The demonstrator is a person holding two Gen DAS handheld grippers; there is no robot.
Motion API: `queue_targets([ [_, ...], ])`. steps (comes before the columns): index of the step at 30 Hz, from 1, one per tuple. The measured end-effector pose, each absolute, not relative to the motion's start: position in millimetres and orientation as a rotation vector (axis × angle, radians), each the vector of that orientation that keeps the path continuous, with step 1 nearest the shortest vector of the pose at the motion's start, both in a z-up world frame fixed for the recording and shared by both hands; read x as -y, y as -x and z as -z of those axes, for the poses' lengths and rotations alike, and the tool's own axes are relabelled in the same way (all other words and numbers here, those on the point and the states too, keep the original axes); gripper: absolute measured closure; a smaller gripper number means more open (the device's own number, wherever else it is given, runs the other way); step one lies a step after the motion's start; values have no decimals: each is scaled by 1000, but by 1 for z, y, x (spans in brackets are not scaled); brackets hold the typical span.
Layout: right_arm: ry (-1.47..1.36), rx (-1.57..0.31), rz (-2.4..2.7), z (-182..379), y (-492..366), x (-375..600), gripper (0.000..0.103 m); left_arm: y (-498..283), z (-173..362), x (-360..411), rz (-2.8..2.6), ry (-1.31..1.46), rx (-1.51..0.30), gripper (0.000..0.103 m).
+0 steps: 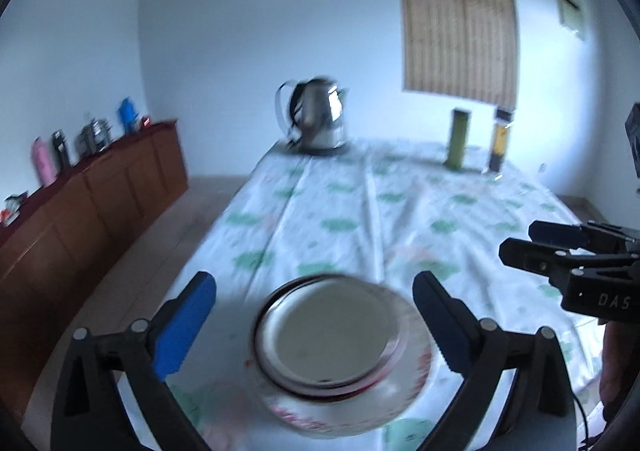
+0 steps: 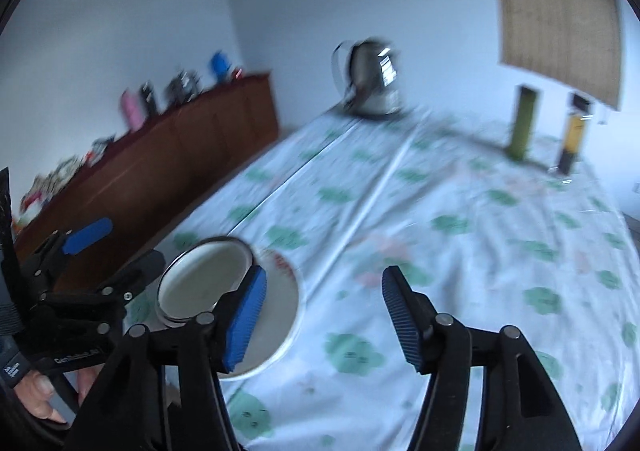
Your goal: Organize plates and bowls
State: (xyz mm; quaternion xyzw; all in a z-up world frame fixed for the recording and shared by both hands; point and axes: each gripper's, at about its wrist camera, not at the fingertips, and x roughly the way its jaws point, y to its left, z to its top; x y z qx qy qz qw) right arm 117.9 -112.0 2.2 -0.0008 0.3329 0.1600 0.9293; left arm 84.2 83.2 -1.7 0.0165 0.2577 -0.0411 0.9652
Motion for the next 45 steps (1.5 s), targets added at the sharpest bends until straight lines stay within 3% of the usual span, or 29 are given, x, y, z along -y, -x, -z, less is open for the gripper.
queue_targets([
  [19,-33,-479,-195,-31,-49,180,37,-56,-23,-26,186,-31,-449,0],
  [45,-36,-420,-187,-37,-34,191,36,-55,-26,-6,235,-38,-480,0],
])
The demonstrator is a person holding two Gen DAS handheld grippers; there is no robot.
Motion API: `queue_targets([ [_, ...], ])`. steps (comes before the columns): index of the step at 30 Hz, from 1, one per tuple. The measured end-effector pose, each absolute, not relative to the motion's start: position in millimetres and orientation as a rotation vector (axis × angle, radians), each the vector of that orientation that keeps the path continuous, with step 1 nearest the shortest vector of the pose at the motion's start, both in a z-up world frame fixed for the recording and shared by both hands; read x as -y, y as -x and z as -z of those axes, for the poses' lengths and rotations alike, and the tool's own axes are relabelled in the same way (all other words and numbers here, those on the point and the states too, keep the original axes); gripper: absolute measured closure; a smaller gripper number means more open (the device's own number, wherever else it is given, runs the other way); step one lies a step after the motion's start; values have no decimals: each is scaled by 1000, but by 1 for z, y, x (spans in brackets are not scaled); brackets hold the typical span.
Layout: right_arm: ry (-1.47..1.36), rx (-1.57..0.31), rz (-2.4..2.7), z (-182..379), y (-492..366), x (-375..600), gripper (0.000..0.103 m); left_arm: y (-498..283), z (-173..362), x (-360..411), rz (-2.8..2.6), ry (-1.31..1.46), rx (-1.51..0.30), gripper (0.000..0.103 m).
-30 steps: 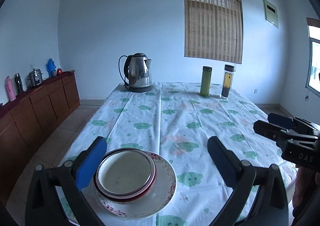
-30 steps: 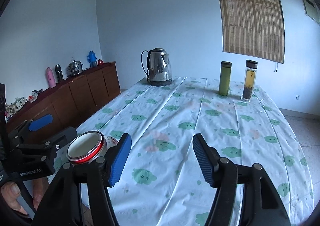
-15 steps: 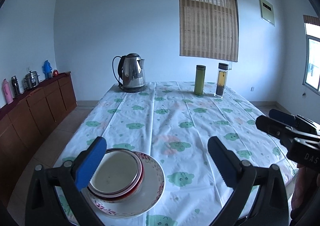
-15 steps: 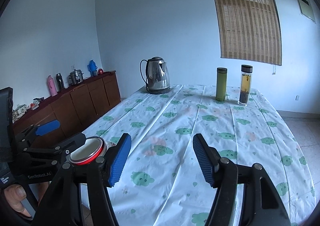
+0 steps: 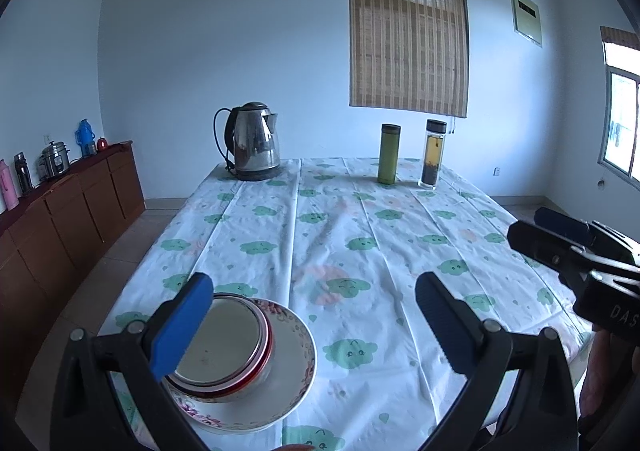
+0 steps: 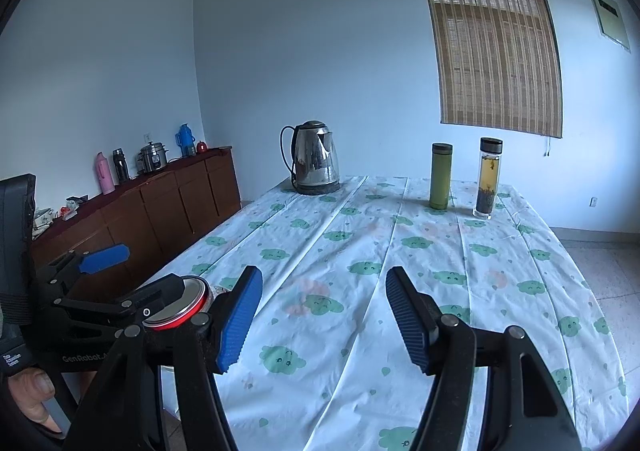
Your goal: Organize plates and bowls
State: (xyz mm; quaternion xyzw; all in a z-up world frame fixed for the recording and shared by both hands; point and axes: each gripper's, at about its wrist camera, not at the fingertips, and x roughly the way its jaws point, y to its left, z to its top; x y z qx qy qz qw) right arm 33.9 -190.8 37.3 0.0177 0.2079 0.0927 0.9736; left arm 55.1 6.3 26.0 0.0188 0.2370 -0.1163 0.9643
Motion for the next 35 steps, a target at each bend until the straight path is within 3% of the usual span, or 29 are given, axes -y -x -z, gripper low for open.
queue_targets([
  [35,7,-380,-189,-42,-24,188,36,-51,-25,7,234,-85,-447,0],
])
